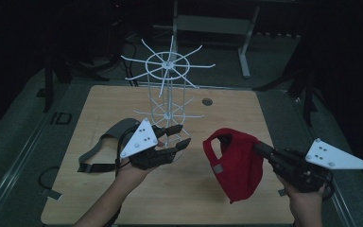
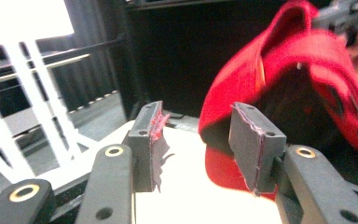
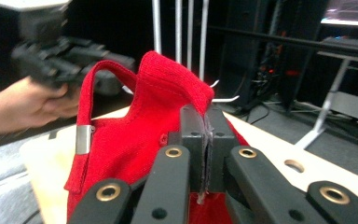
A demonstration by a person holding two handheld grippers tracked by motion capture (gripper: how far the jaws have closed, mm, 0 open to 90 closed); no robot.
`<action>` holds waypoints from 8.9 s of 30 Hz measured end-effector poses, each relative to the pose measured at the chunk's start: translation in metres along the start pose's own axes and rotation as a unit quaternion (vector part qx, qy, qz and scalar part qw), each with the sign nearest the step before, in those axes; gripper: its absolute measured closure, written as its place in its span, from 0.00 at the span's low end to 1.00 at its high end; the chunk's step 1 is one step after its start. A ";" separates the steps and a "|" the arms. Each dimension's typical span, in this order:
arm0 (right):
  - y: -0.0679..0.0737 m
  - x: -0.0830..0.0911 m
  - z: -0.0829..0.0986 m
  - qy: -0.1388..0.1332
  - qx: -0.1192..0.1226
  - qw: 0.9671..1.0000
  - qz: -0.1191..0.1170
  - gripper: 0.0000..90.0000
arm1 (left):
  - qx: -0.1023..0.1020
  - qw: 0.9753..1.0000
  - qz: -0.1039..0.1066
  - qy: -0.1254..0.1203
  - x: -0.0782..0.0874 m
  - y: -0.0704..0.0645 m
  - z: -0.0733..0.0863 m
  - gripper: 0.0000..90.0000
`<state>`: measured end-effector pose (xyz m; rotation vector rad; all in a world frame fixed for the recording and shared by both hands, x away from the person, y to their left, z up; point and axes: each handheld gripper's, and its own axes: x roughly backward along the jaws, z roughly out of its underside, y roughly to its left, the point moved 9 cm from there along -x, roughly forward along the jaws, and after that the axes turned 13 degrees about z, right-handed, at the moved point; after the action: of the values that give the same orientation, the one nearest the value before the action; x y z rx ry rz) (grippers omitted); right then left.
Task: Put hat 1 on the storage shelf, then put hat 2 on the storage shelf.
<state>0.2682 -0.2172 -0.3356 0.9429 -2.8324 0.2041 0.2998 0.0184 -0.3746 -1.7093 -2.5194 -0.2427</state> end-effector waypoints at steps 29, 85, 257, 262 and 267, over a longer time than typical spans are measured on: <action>-0.007 -0.047 -0.111 -0.058 0.011 0.997 0.055 0.99 | 0.071 0.996 -0.032 0.038 0.043 -0.002 0.094 0.62; -0.026 -0.024 -0.002 0.000 -0.011 0.999 0.035 0.39 | 0.129 0.987 -0.074 0.055 0.078 0.008 0.150 0.60; -0.102 -0.037 0.259 0.103 -0.107 0.982 0.119 0.16 | -0.074 0.985 -0.157 -0.026 0.198 0.094 -0.063 0.98; -0.102 -0.037 0.259 0.103 -0.107 0.982 0.119 0.16 | -0.082 0.986 -0.142 -0.032 0.188 0.093 -0.077 0.98; -0.103 -0.036 0.259 0.101 -0.108 0.982 0.119 0.16 | -0.089 0.987 -0.126 -0.034 0.174 0.093 -0.090 0.98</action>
<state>0.3335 -0.3229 -0.5880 0.5070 -2.7030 0.0166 0.3200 0.1950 -0.2509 -1.4705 -2.8408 -0.4467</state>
